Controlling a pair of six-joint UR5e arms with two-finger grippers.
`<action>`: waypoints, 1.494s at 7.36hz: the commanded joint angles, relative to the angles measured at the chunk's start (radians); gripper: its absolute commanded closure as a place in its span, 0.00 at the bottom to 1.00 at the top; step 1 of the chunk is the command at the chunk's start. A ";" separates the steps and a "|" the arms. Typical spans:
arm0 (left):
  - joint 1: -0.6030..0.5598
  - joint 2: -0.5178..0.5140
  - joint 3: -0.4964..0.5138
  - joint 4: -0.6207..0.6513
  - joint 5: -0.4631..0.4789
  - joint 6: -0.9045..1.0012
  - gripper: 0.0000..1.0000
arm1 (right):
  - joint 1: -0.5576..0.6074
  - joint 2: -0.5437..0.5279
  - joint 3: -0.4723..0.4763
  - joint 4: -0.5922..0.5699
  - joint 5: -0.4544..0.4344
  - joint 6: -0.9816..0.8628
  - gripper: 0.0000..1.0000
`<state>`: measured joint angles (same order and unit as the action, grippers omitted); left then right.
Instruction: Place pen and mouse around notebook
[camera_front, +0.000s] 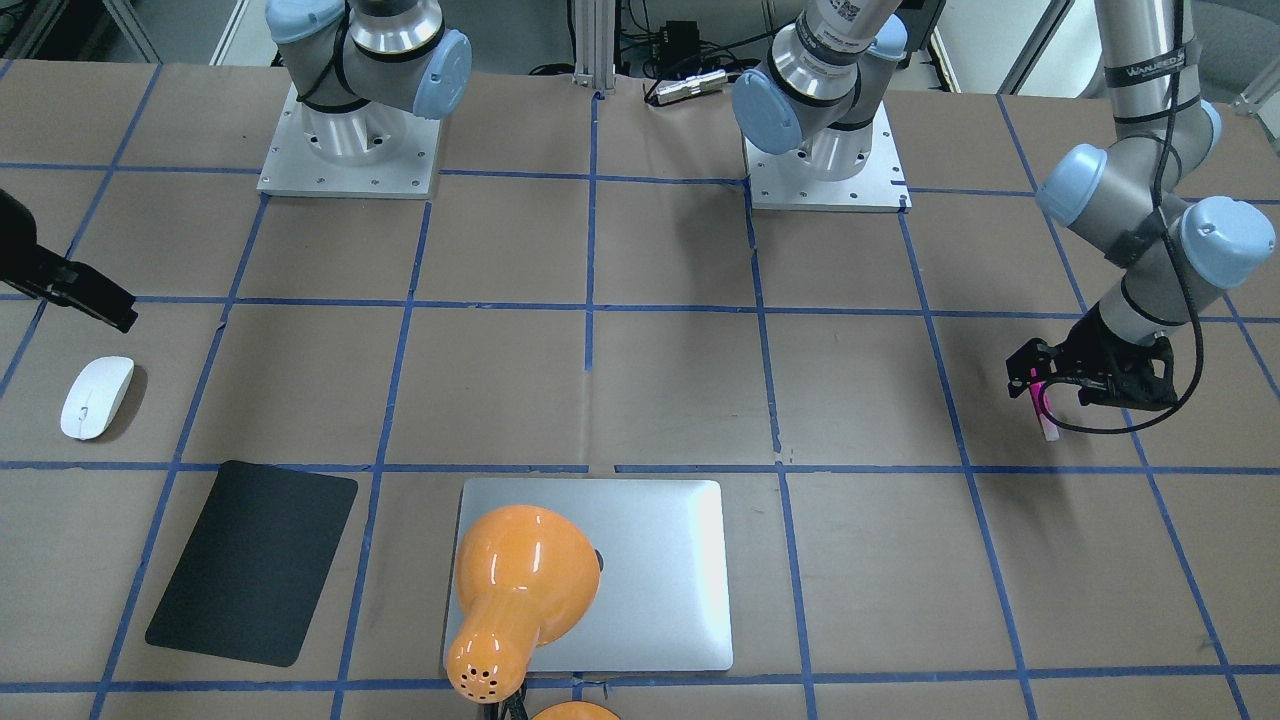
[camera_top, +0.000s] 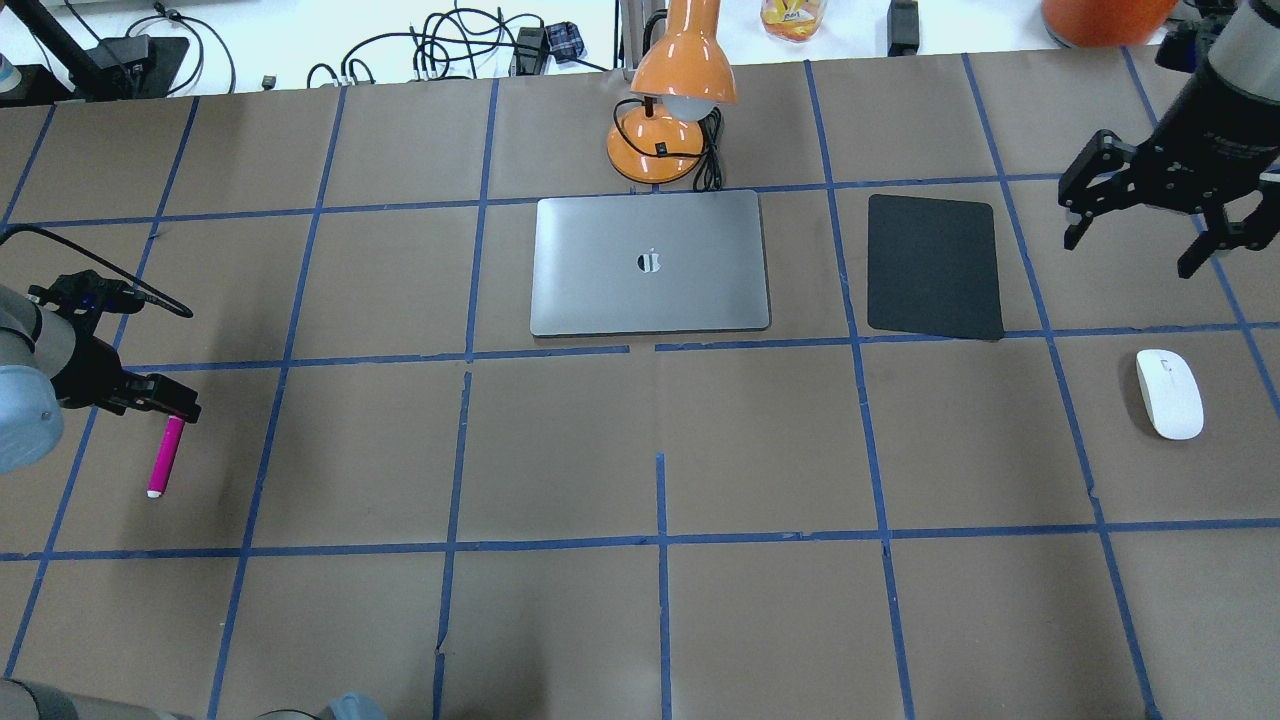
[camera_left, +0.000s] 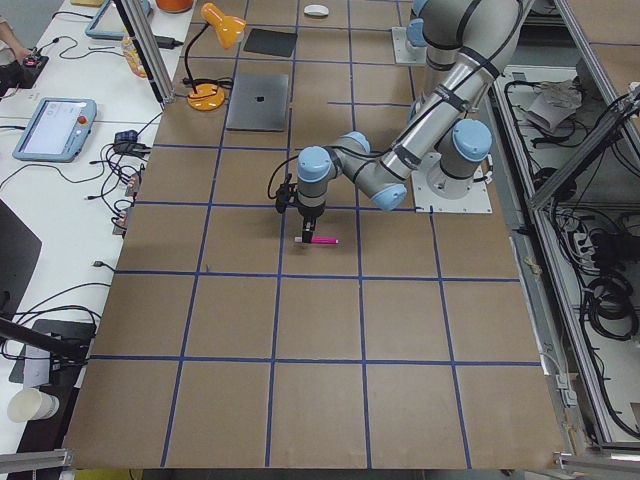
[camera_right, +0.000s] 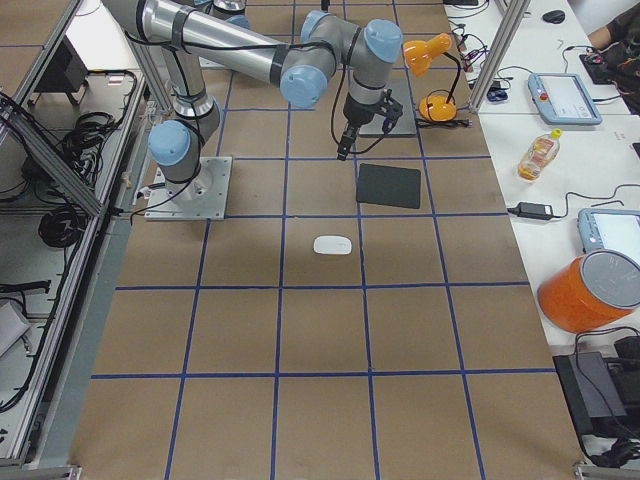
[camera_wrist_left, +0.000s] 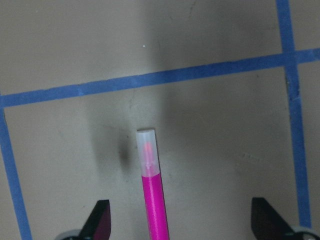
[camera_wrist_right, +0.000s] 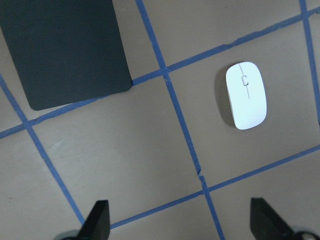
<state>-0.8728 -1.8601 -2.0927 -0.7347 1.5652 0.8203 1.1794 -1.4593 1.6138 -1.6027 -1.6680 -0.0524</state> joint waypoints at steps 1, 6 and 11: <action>0.017 -0.048 -0.001 0.047 -0.001 0.002 0.21 | -0.111 0.043 0.049 -0.083 0.002 -0.183 0.00; 0.026 -0.060 0.002 0.066 -0.004 -0.004 1.00 | -0.213 0.151 0.233 -0.471 0.031 -0.510 0.00; 0.002 0.033 0.003 -0.079 -0.013 -0.242 1.00 | -0.284 0.239 0.270 -0.534 0.090 -0.589 0.00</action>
<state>-0.8590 -1.8765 -2.0915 -0.7265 1.5593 0.6941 0.9030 -1.2575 1.8820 -2.1156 -1.5824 -0.6362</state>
